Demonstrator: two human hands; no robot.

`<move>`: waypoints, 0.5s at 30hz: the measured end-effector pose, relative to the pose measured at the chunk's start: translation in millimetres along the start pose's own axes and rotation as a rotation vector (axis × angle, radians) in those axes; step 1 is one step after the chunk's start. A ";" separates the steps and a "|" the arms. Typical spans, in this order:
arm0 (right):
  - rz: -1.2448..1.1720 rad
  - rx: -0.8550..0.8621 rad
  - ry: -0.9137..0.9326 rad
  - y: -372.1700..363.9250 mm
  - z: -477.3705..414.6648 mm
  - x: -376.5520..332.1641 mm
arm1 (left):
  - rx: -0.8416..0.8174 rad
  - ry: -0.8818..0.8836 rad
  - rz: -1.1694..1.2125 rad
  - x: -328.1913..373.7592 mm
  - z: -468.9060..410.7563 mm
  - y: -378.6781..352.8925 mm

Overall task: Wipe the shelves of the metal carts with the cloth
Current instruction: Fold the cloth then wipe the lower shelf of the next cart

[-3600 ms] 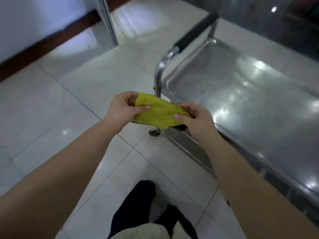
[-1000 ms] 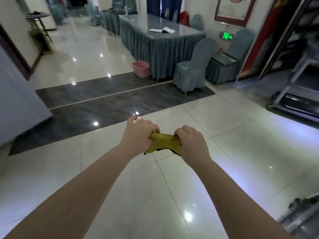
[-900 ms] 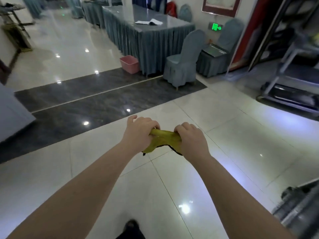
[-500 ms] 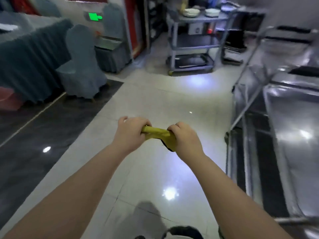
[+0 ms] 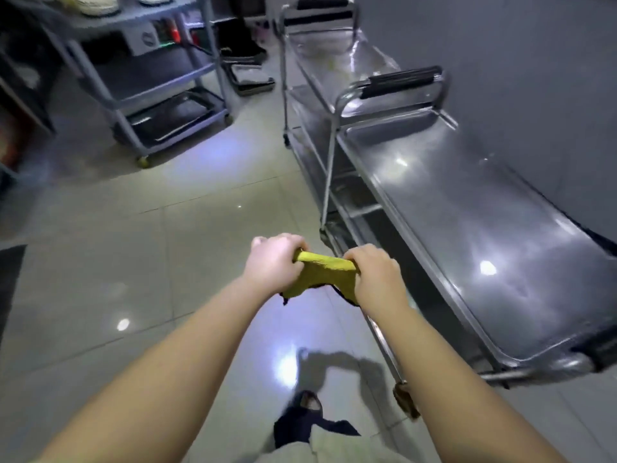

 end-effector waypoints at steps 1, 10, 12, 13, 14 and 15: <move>-0.012 0.017 -0.025 5.6 -11.7 7.0 | -0.002 -0.021 -0.003 3.5 -19.7 2.0; -0.035 0.121 -0.297 -19.4 -83.2 61.8 | -0.134 -0.251 0.028 11.8 -159.0 -27.6; -0.026 0.112 -0.406 -36.9 -92.1 74.9 | -0.211 -0.334 -0.021 17.5 -186.7 -50.8; -0.026 0.148 -0.461 -40.9 -94.6 79.5 | -0.247 -0.388 -0.049 23.2 -197.9 -62.6; -0.038 0.194 -0.525 -43.9 -95.2 84.1 | -0.286 -0.438 -0.069 28.8 -207.7 -74.1; -0.053 0.234 -0.598 -48.7 -93.5 88.9 | -0.320 -0.484 -0.078 34.2 -215.8 -83.8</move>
Point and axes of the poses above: each hand's wrist, its own z-axis away from the middle knuckle, its own y-axis out of the back of the hand, x = y × z, the point moved 8 cm from there along -z, towards the middle knuckle, and after that the axes turned 5 degrees about -z, right-handed, at the moved point
